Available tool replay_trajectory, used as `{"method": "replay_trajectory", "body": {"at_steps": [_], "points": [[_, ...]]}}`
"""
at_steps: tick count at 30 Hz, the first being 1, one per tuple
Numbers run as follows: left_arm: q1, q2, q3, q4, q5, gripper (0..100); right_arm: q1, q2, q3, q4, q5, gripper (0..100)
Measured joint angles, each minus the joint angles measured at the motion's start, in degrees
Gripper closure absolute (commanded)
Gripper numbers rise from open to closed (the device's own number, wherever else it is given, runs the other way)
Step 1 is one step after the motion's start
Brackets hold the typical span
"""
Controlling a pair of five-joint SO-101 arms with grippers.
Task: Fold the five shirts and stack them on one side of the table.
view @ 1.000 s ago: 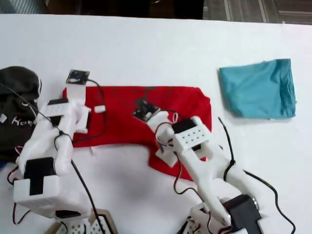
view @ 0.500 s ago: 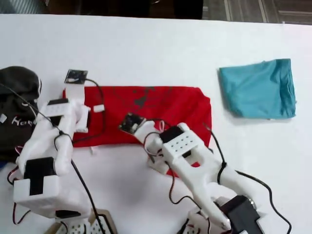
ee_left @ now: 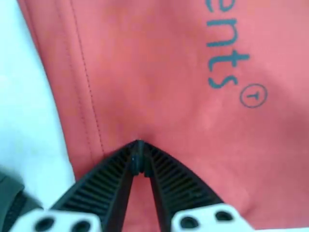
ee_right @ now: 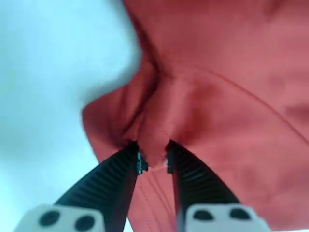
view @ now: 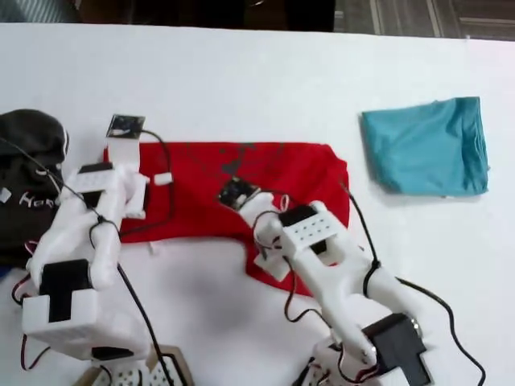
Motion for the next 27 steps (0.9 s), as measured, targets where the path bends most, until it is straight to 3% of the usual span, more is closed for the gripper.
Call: {"method": "replay_trajectory", "body": {"at_steps": [6, 17, 27], "points": [[0.00, 0.00, 0.00, 0.00, 0.00, 97, 0.00, -1.76, 0.00, 0.18, 0.00, 97.9], [0.00, 0.00, 0.00, 0.00, 0.00, 97, -0.09, -18.29, 0.35, 9.32, 0.09, 97.8], [0.00, 0.00, 0.00, 0.00, 0.00, 97, -4.75, -18.64, 7.47, 3.96, 0.09, 97.8]]}}
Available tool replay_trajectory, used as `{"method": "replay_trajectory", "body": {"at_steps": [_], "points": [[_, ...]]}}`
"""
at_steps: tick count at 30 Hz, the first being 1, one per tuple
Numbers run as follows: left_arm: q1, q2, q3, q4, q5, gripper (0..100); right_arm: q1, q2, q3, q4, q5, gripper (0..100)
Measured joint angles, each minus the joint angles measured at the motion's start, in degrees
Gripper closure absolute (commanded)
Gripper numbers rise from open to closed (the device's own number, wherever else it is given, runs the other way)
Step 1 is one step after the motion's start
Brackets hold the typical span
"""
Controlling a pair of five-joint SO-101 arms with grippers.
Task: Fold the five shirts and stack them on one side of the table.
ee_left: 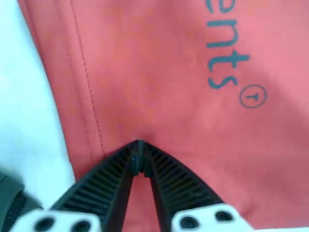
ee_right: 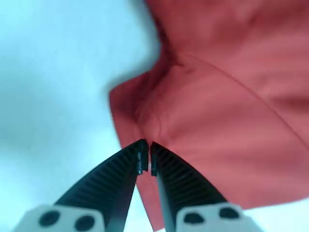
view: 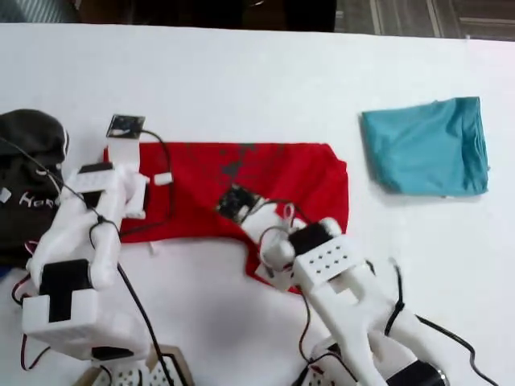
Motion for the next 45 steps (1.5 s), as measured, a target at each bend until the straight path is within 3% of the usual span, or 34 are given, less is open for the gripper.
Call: {"method": "replay_trajectory", "body": {"at_steps": [3, 9, 15, 21, 37, 45], "points": [[0.00, 0.00, 0.00, 0.00, 0.00, 97, -0.88, 0.00, 2.02, -2.20, 0.00, 97.4], [0.00, 0.00, 0.00, 0.00, 0.00, 97, -0.70, -0.35, 2.29, -0.97, 0.00, 82.7], [0.00, 0.00, 0.00, 0.00, 0.00, 97, -1.76, -0.70, 2.29, 5.80, 0.09, 79.4], [0.00, 0.00, 0.00, 0.00, 0.00, 97, -1.76, -0.70, 3.34, 3.34, 0.09, 68.8], [0.00, 0.00, 0.00, 0.00, 0.00, 97, -1.76, -0.70, 11.25, -4.31, 0.00, 71.0], [0.00, 0.00, 0.00, 0.00, 0.00, 97, -1.49, 13.63, 2.29, -1.76, -0.09, 81.2]]}}
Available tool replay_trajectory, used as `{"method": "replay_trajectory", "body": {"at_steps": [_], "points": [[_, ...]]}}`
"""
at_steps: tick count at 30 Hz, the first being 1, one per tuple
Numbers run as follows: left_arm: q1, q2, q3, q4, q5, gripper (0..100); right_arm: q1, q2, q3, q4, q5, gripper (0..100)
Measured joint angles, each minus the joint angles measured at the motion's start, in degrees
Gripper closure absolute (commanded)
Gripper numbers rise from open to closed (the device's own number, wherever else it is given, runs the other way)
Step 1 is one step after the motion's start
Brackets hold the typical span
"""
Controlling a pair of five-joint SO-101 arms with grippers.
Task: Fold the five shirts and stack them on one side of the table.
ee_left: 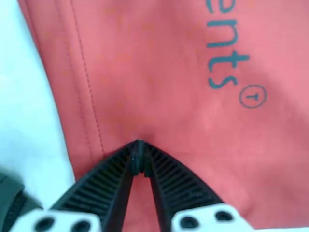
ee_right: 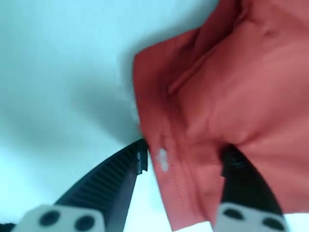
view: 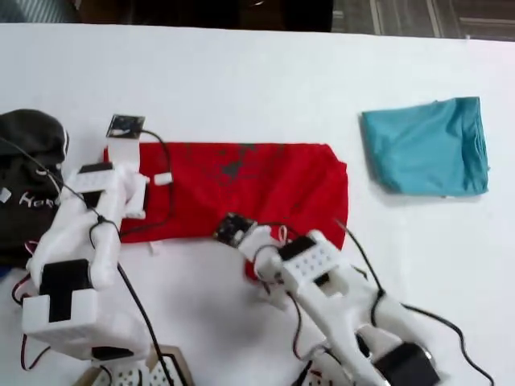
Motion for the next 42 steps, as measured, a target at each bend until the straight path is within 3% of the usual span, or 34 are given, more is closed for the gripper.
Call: {"method": "replay_trajectory", "body": {"at_steps": [3, 7, 15, 19, 27, 37, 42], "points": [[0.00, 0.00, 0.00, 0.00, 0.00, 97, 0.09, 7.47, -5.27, 2.46, 0.00, 84.8], [0.00, 0.00, 0.00, 0.00, 0.00, 97, 0.26, 11.87, -9.49, 3.78, 0.00, 98.8], [0.00, 0.00, 0.00, 0.00, 0.00, 97, 0.09, 12.48, -11.25, 5.01, 0.00, 97.8], [0.00, 0.00, 0.00, 0.00, 0.00, 97, 0.00, 9.93, -13.89, 10.02, 4.84, 97.8], [0.00, 0.00, 0.00, 0.00, 0.00, 97, 14.07, 9.76, -28.57, 16.79, 13.98, 97.5], [0.00, 0.00, 0.00, 0.00, 0.00, 97, 17.41, 28.57, -54.07, 16.88, 14.59, 96.3], [0.00, 0.00, 0.00, 0.00, 0.00, 97, 17.58, 41.05, -65.93, 17.41, 14.59, 83.3]]}}
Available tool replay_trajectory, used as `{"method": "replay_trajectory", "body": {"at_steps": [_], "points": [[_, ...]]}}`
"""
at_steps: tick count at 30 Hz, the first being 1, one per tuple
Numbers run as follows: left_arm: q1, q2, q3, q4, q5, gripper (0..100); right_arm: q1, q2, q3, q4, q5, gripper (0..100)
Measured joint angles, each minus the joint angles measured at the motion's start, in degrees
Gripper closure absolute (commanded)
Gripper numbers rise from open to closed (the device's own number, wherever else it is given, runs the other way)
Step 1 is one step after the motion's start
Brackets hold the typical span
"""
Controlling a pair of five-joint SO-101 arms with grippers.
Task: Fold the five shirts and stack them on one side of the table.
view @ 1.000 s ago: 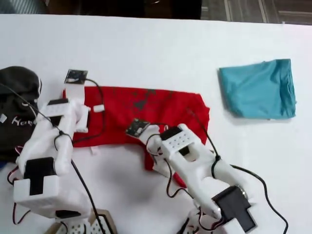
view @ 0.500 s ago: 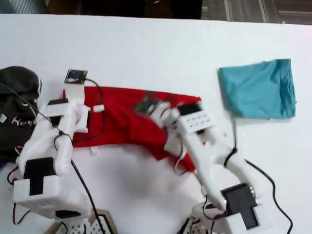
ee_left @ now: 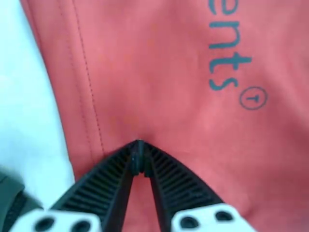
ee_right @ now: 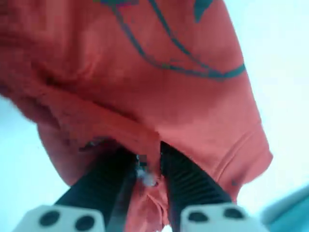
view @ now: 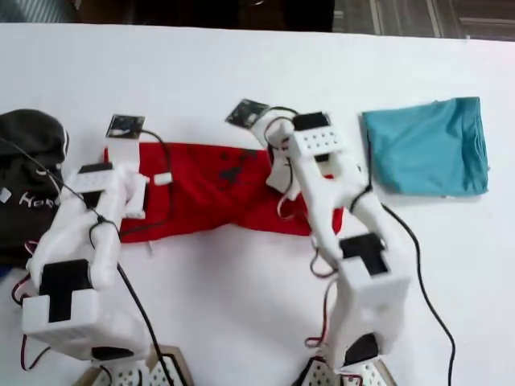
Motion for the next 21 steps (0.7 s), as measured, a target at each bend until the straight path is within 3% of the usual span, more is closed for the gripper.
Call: {"method": "replay_trajectory", "body": {"at_steps": [3, 9, 11, 13, 17, 21], "points": [[0.00, 0.00, 0.00, 0.00, 0.00, 97, 0.00, 5.01, -7.03, 2.02, -0.97, 80.0], [0.00, 0.00, 0.00, 0.00, 0.00, 97, 3.43, 6.24, -20.04, 8.00, -12.92, 80.3], [0.00, 0.00, 0.00, 0.00, 0.00, 97, 3.78, 6.24, -23.12, 11.69, -14.59, 85.1], [0.00, 0.00, 0.00, 0.00, 0.00, 97, 3.60, 6.24, -25.76, 15.91, -15.12, 97.9], [0.00, 0.00, 0.00, 0.00, 0.00, 97, 2.81, 6.15, -27.78, 23.47, -15.47, 97.8], [0.00, 0.00, 0.00, 0.00, 0.00, 97, -0.53, 1.76, -22.42, 23.91, -15.47, 97.7]]}}
